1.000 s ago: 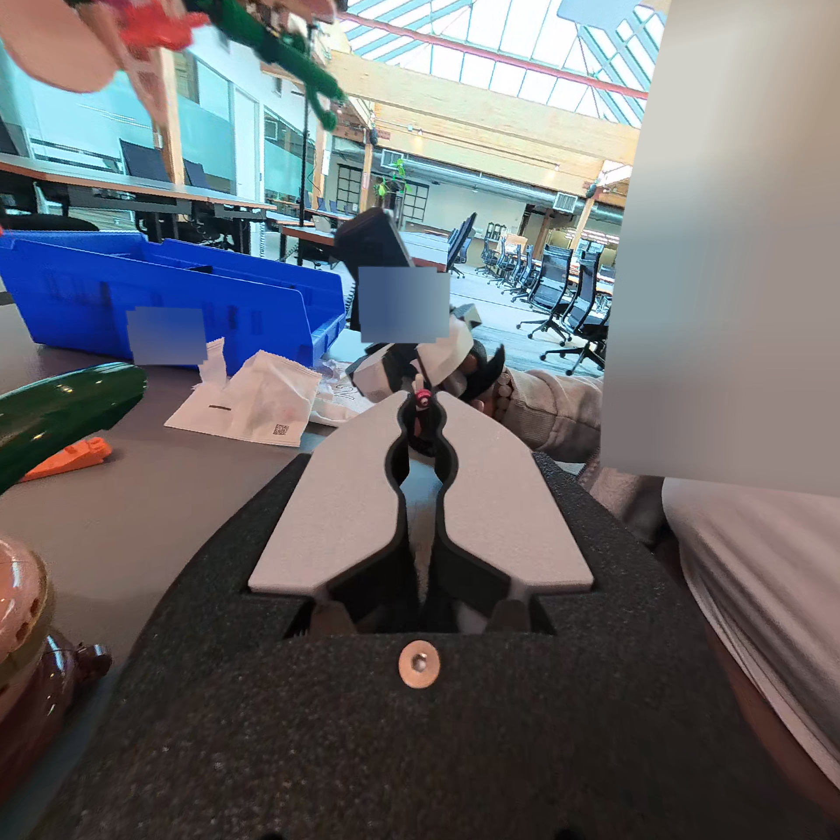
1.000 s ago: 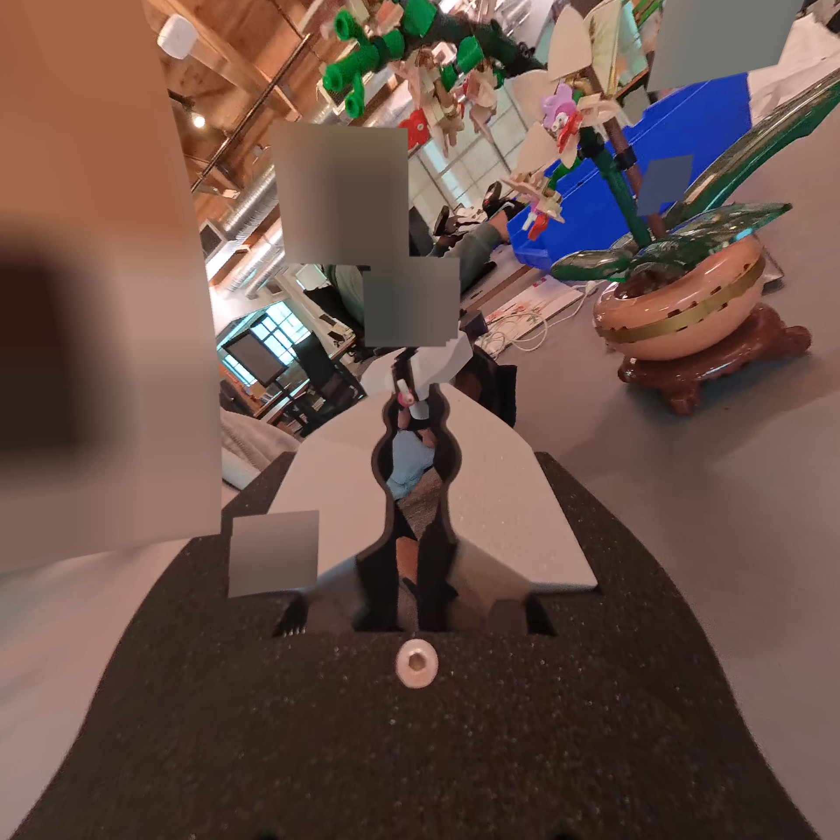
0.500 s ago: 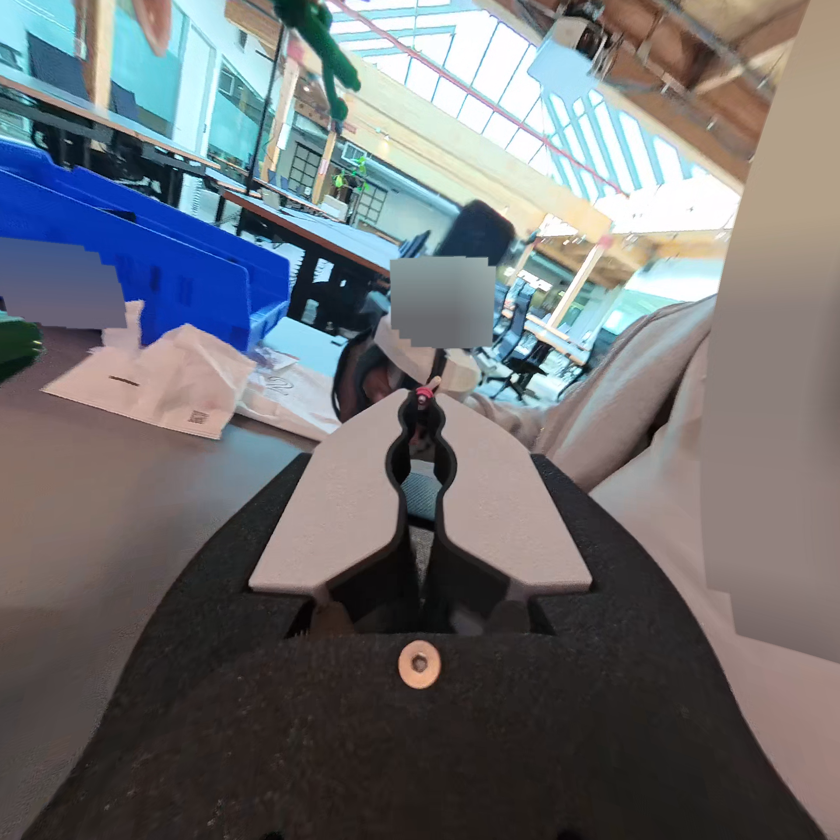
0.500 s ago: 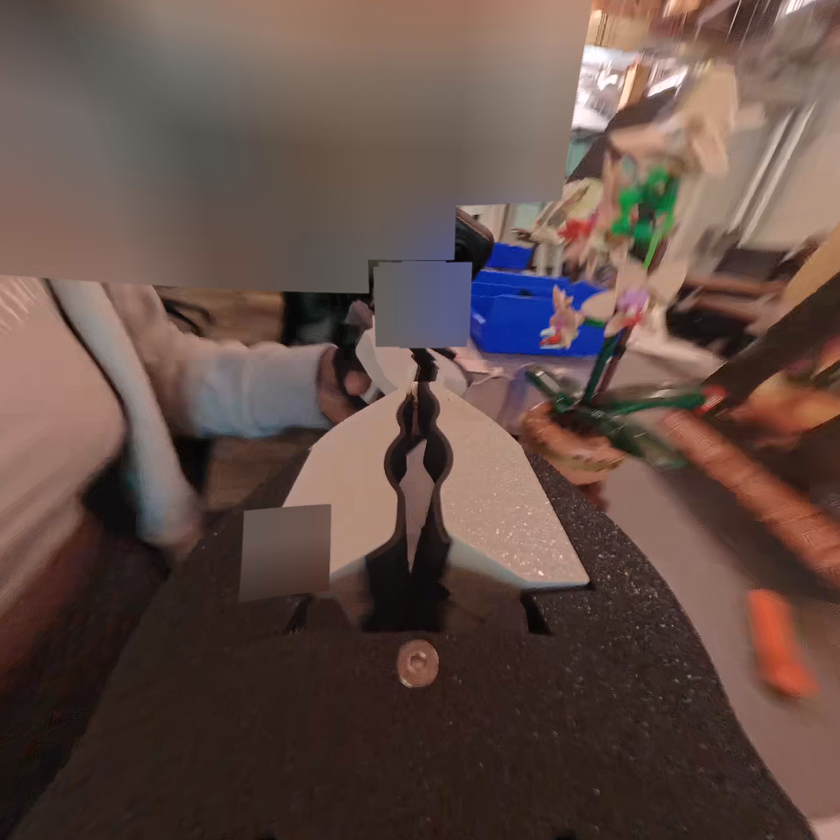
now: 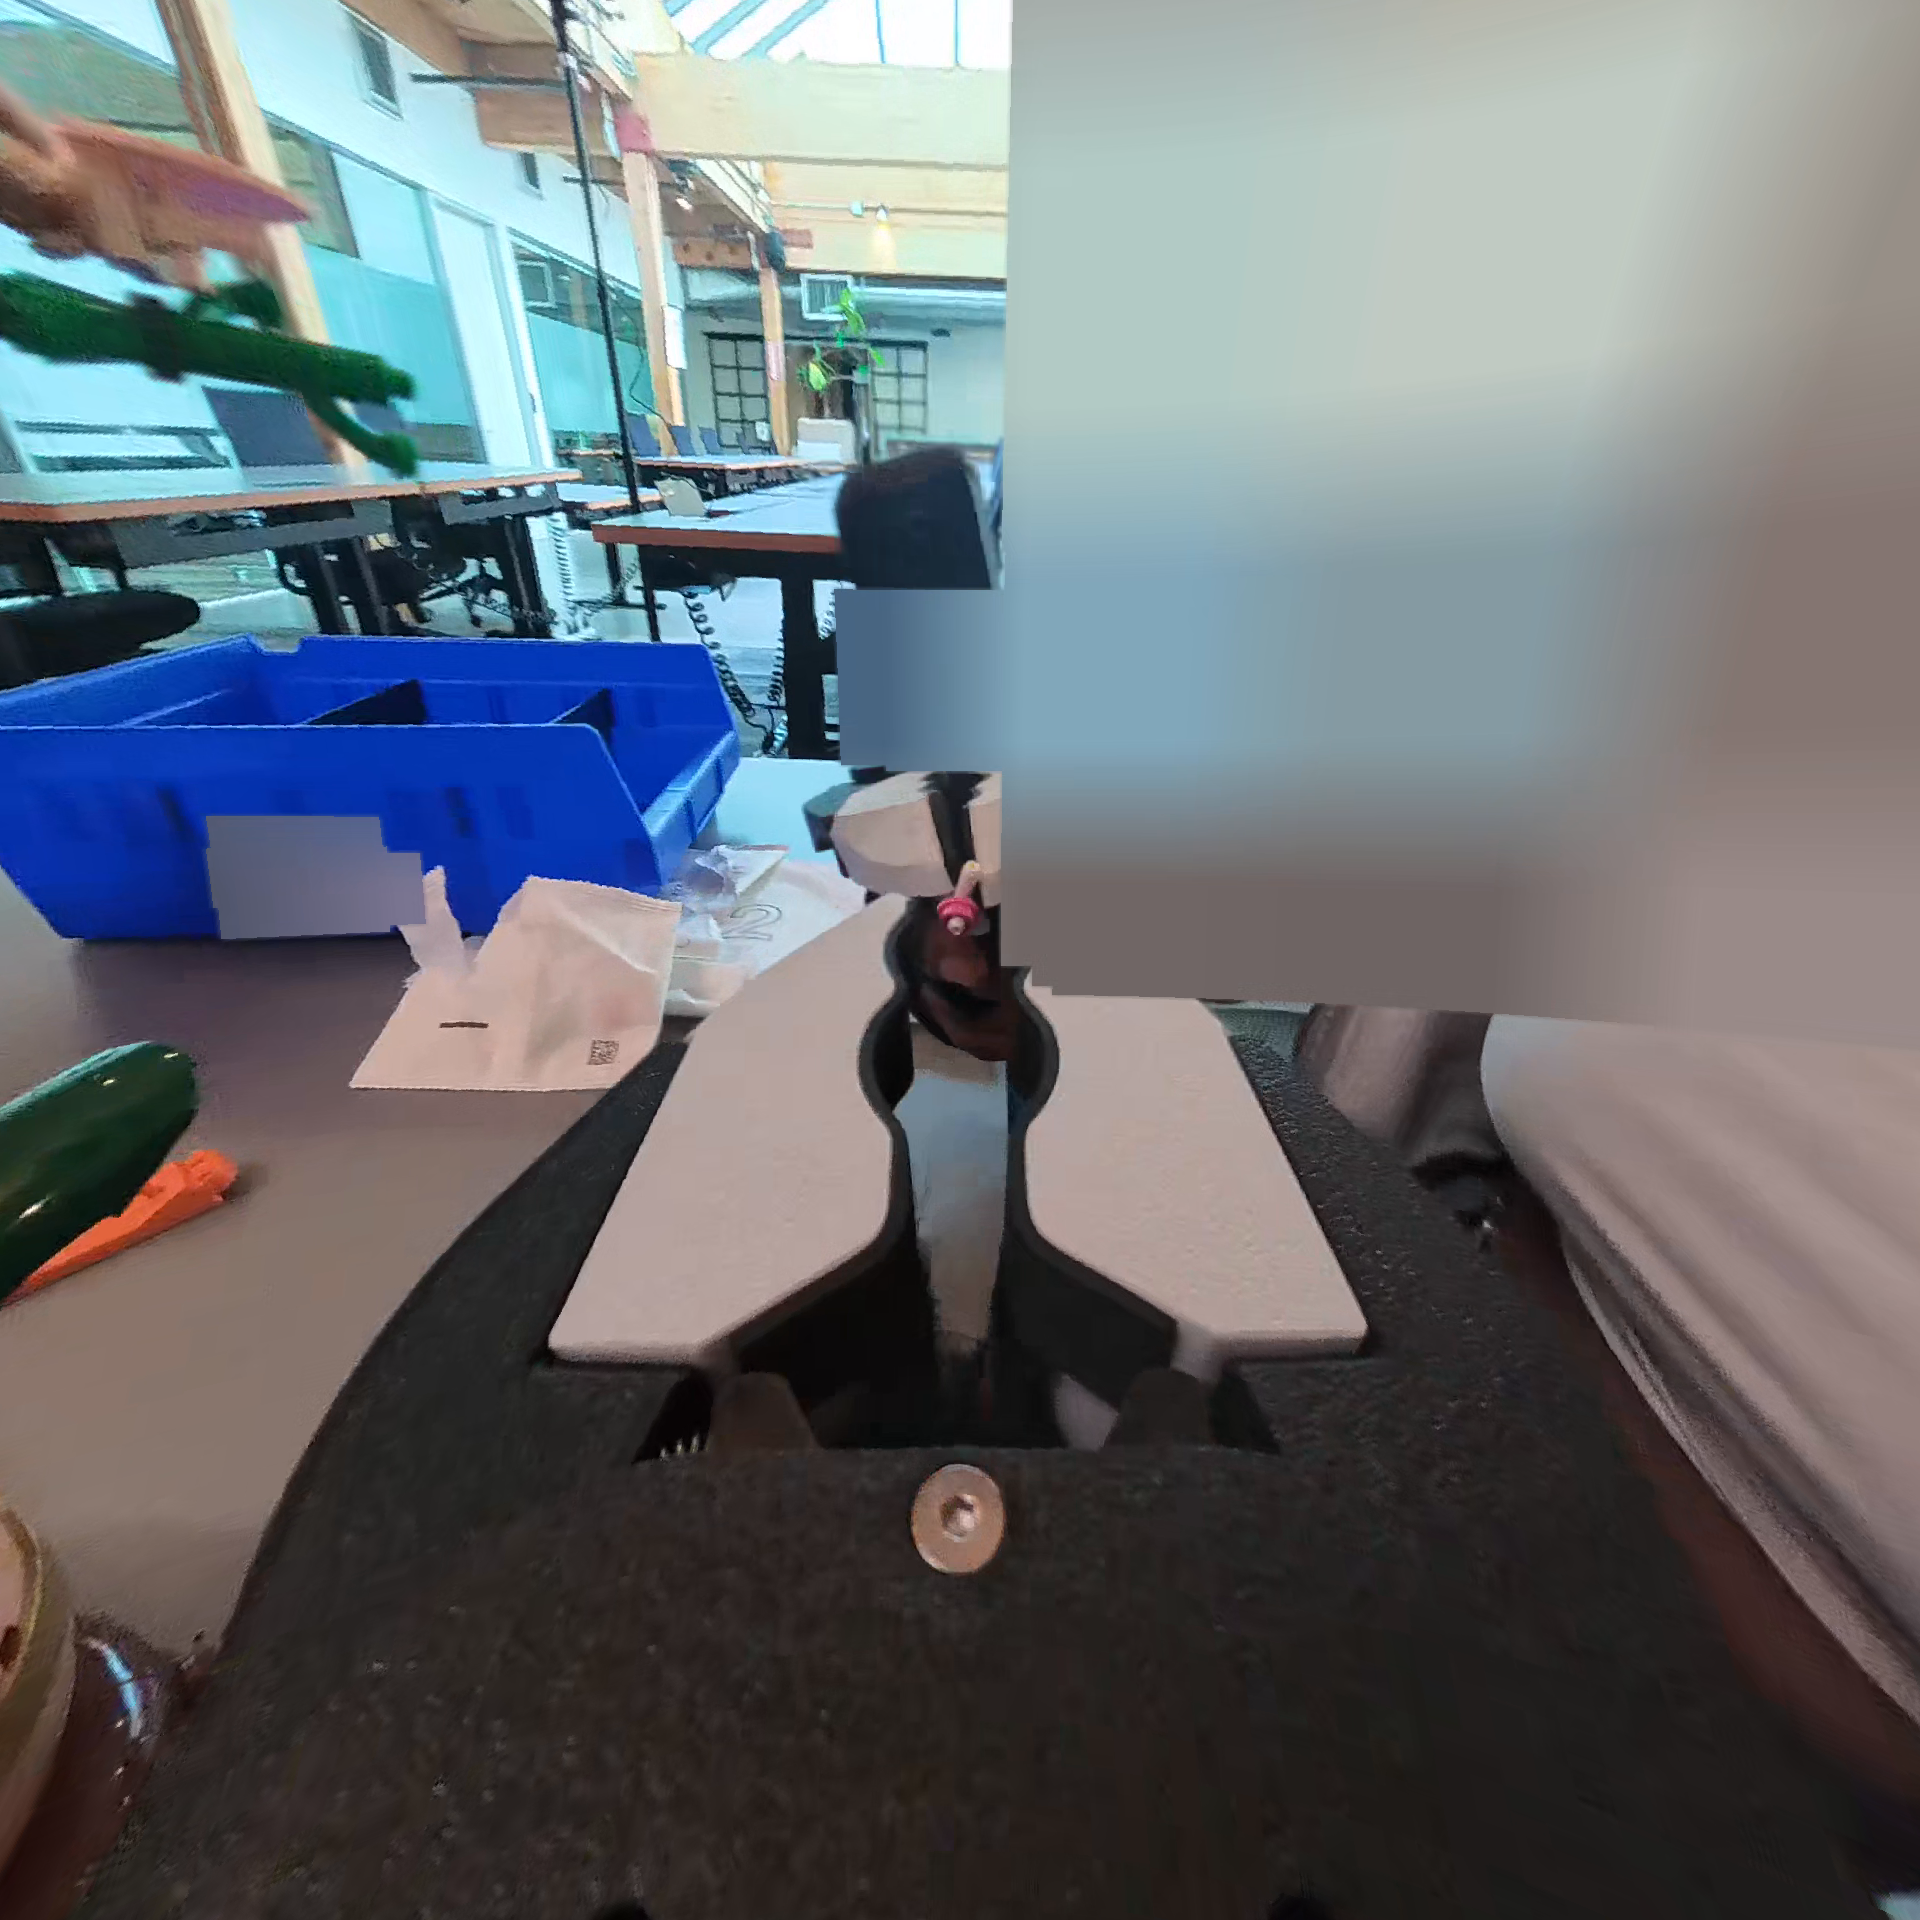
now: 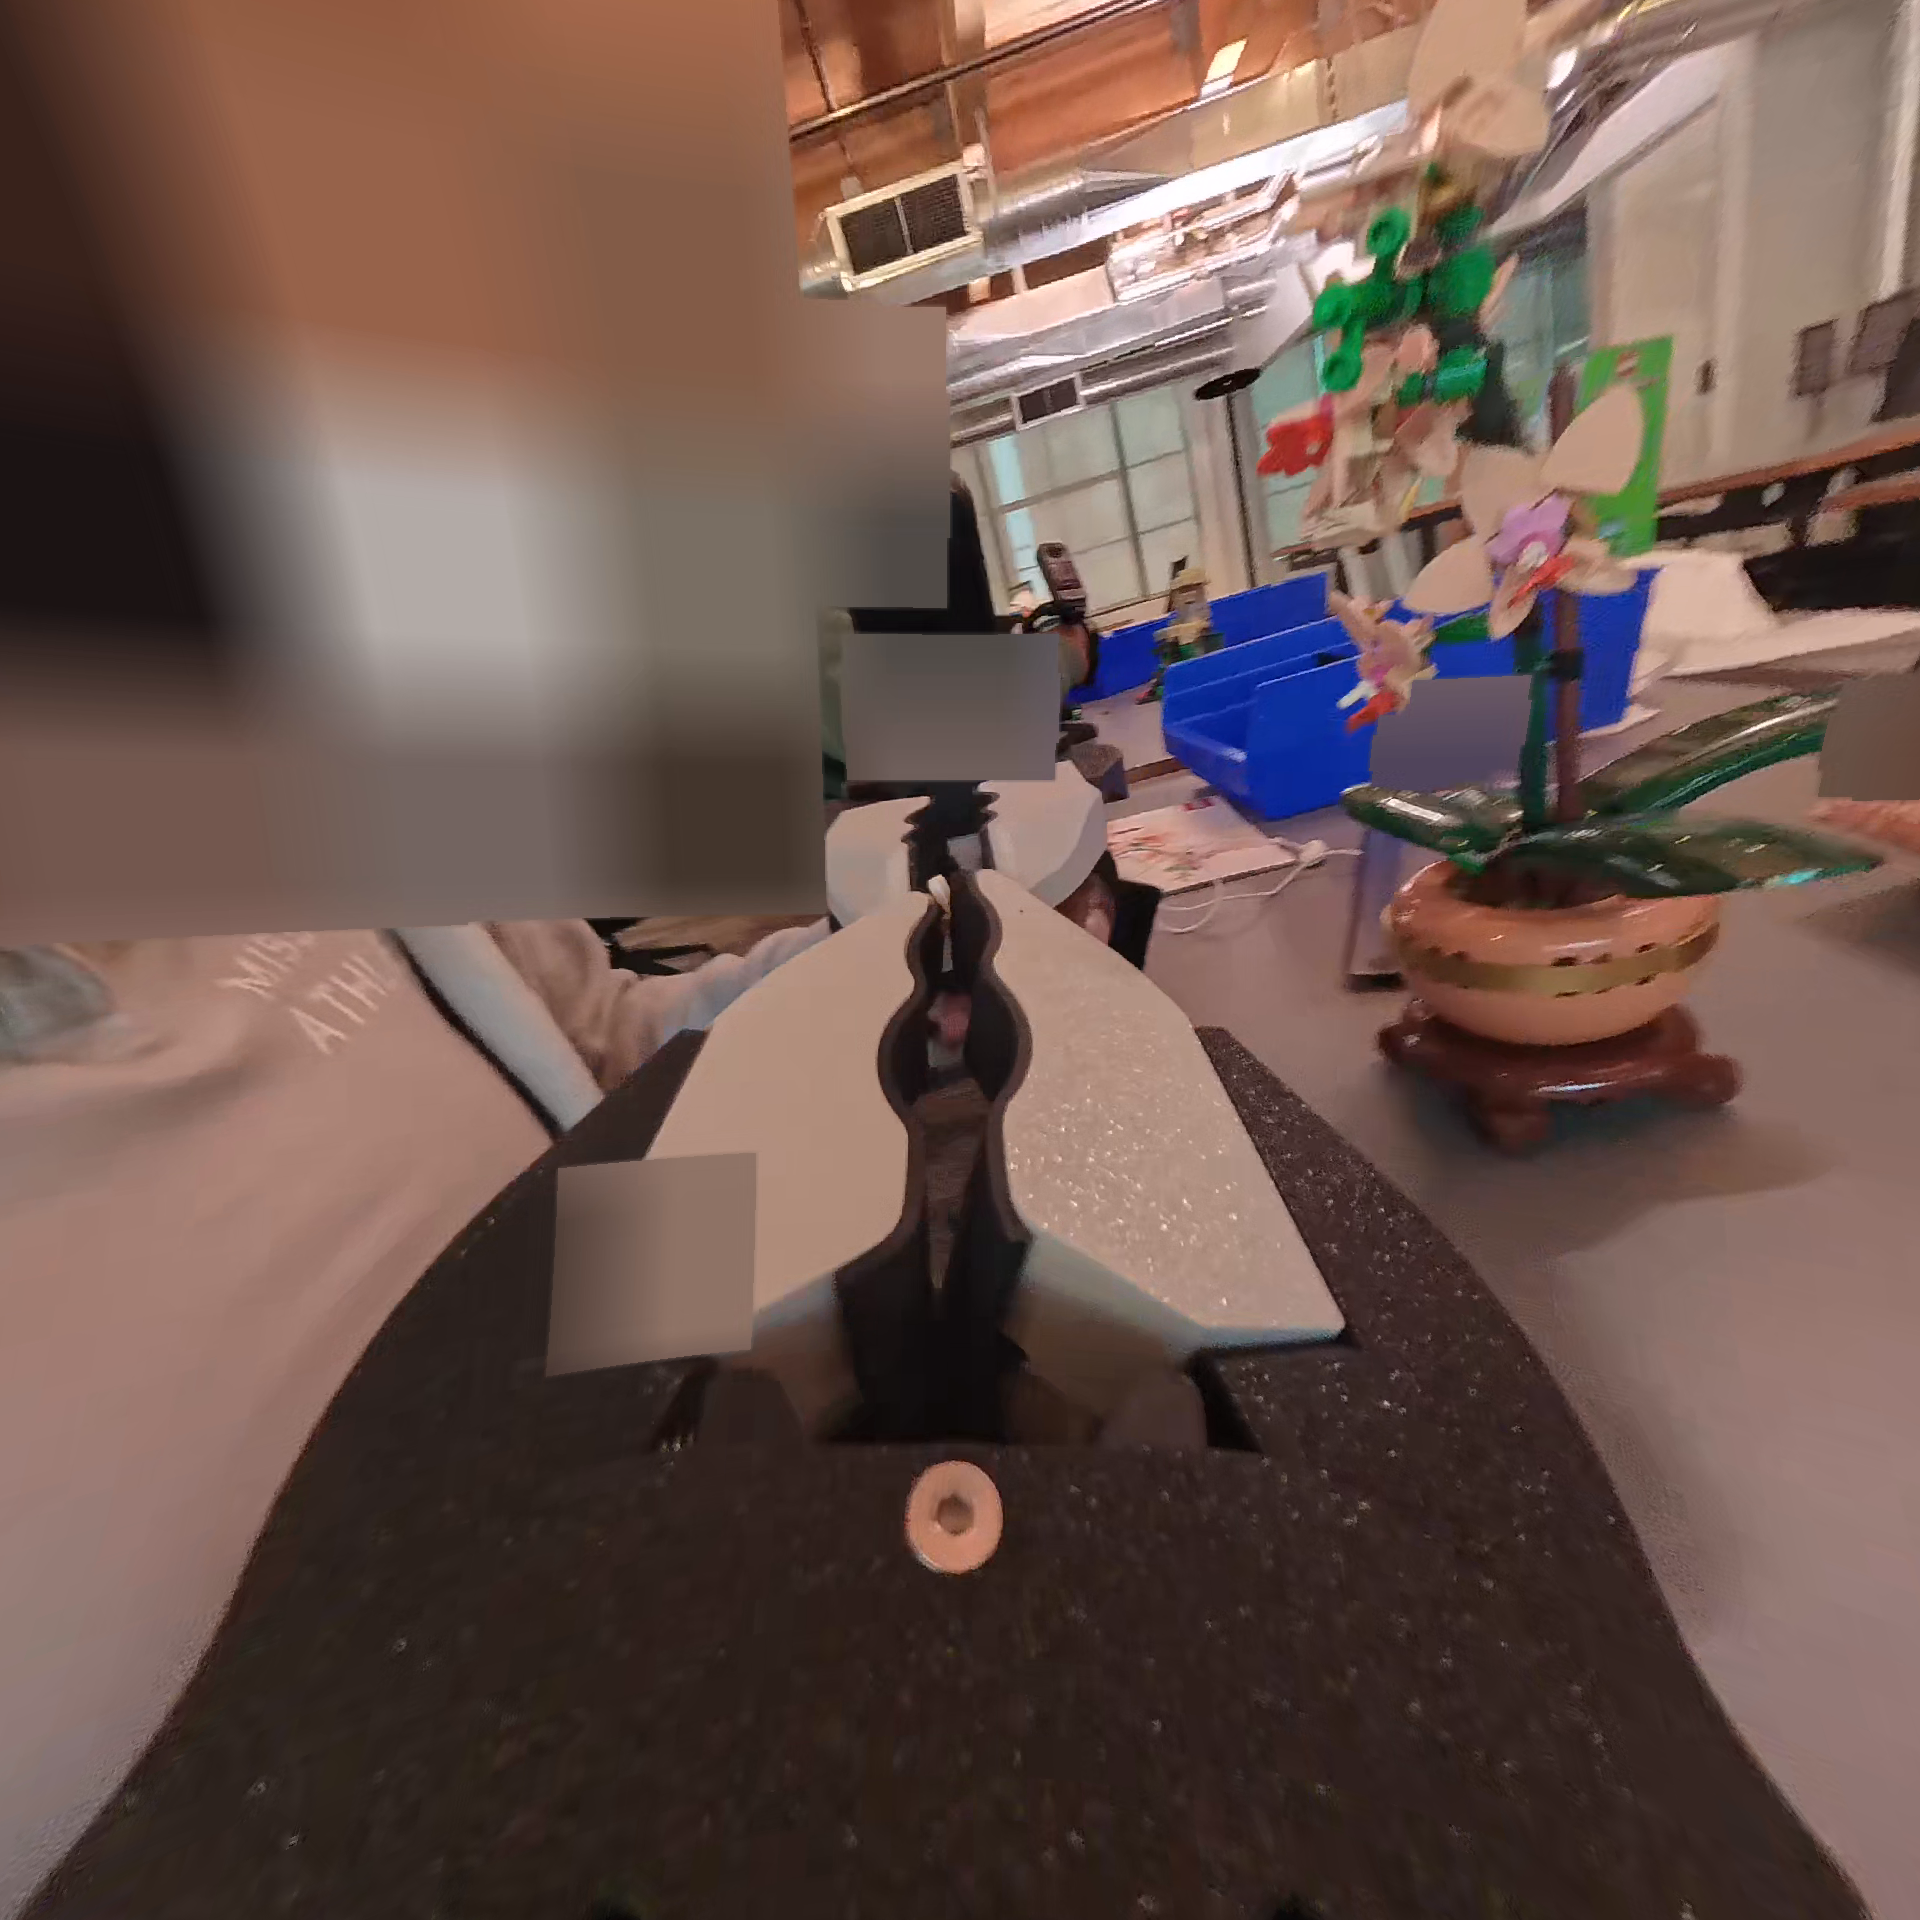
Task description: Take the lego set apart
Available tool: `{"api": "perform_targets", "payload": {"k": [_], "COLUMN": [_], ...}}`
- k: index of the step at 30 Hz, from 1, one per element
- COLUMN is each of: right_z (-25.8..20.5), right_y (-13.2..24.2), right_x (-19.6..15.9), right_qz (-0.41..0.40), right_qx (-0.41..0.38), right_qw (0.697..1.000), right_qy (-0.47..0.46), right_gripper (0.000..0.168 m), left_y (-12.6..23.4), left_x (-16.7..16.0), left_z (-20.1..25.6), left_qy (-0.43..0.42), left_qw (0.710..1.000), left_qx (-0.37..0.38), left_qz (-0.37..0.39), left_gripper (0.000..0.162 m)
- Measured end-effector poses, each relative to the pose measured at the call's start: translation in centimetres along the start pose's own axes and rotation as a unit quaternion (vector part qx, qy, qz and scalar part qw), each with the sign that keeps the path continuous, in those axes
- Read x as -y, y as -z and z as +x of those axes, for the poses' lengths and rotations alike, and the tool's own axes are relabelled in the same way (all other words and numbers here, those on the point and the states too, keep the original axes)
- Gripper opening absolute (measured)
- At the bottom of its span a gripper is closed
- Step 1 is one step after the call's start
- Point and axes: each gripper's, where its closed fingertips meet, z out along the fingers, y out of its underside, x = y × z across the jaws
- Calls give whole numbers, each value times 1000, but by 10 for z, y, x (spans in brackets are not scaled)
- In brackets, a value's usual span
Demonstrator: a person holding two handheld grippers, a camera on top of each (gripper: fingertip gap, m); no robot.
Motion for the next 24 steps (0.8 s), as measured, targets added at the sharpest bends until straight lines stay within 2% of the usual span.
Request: {"api": "perform_targets", "payload": {"k": [5,9,11,13,16,17,18,19,23,24], "right_z": [-6,-5,-7,-8,-14,-14,-16,-19,10,16], "right_y": [-3,0,2,3,4,6,7,6,12,15], "right_x": [-4,-9,-8,-5,6,10,15,14,-8,-11], "right_qz": [-1,-19,-28,-53,-91,-101,-97,-97,-145,-161], "right_qx": [24,19,6,-19,-64,-83,-88,-77,-109,-121], "right_qw": [999,1000,998,985,927,911,908,919,950,952], "right_qy": [-44,-10,58,164,357,391,397,374,253,231], "right_gripper": [0,0,1,1,0,0,0,0,0,11], "left_y": [-2,-3,-5,-7,-5,2,7,9,0,-1], "left_x": [-5,-12,-11,-9,-3,1,2,-2,-18,-23], "left_z": [5,6,7,9,-1,-8,-14,-17,-17,-19], "left_qy": [3,22,50,100,196,223,218,198,100,67], "left_qw": [1000,999,998,994,979,971,972,977,995,996], "left_qx": [-18,-22,-29,-42,-47,-48,-39,-24,22,45], "left_qz": [1,-21,-24,-12,41,69,83,70,-17,-43], "left_gripper": [5,5,5,4,4,4,4,4,4,5]}}
